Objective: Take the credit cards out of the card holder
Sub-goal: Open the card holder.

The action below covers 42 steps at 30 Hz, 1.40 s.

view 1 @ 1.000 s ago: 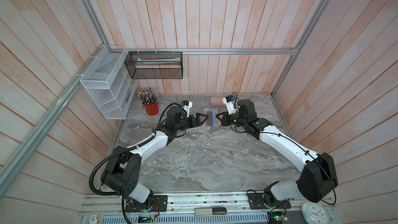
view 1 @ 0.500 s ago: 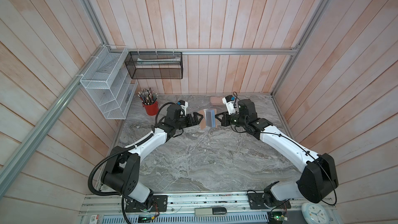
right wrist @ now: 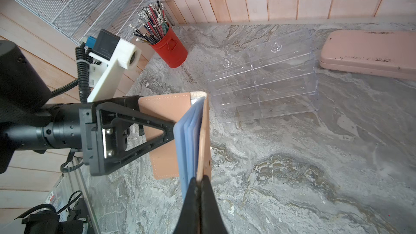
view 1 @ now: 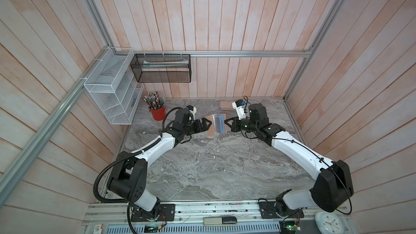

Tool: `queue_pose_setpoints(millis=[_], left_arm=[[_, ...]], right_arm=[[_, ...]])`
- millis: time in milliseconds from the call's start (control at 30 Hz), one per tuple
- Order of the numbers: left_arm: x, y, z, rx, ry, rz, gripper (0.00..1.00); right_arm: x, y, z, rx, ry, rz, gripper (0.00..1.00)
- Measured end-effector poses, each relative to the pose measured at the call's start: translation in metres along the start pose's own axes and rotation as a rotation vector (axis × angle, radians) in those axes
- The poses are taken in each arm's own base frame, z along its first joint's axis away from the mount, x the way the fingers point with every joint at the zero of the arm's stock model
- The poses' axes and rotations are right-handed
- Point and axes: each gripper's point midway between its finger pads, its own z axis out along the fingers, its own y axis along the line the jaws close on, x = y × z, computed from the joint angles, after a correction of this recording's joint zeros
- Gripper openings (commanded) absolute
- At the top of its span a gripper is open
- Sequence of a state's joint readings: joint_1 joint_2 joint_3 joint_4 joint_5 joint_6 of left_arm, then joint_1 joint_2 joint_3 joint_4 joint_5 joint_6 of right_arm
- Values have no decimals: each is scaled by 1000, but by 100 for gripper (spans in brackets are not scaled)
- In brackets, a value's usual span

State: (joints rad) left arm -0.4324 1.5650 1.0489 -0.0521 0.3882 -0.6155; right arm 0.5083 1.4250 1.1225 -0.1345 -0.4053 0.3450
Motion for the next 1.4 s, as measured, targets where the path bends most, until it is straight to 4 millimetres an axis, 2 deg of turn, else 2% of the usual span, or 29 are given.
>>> queue_pose_setpoints(millis=[267, 567, 767, 1167, 1267, 1400], left_arm=[[8, -34, -1, 98, 17, -1, 100], [15, -54, 3, 143, 24, -2, 100], [20, -54, 8, 137, 35, -4, 100], [20, -40, 15, 85, 26, -14, 100], [18, -38, 14, 80, 21, -18, 96], [16, -24, 8, 62, 8, -37, 89]], right_arm=[[4, -7, 6, 33, 14, 10, 0], [3, -10, 5, 70, 20, 14, 0], [3, -10, 5, 72, 20, 13, 0], [3, -10, 5, 72, 21, 13, 0], [3, -10, 5, 72, 20, 13, 0], [2, -8, 5, 62, 15, 17, 0]])
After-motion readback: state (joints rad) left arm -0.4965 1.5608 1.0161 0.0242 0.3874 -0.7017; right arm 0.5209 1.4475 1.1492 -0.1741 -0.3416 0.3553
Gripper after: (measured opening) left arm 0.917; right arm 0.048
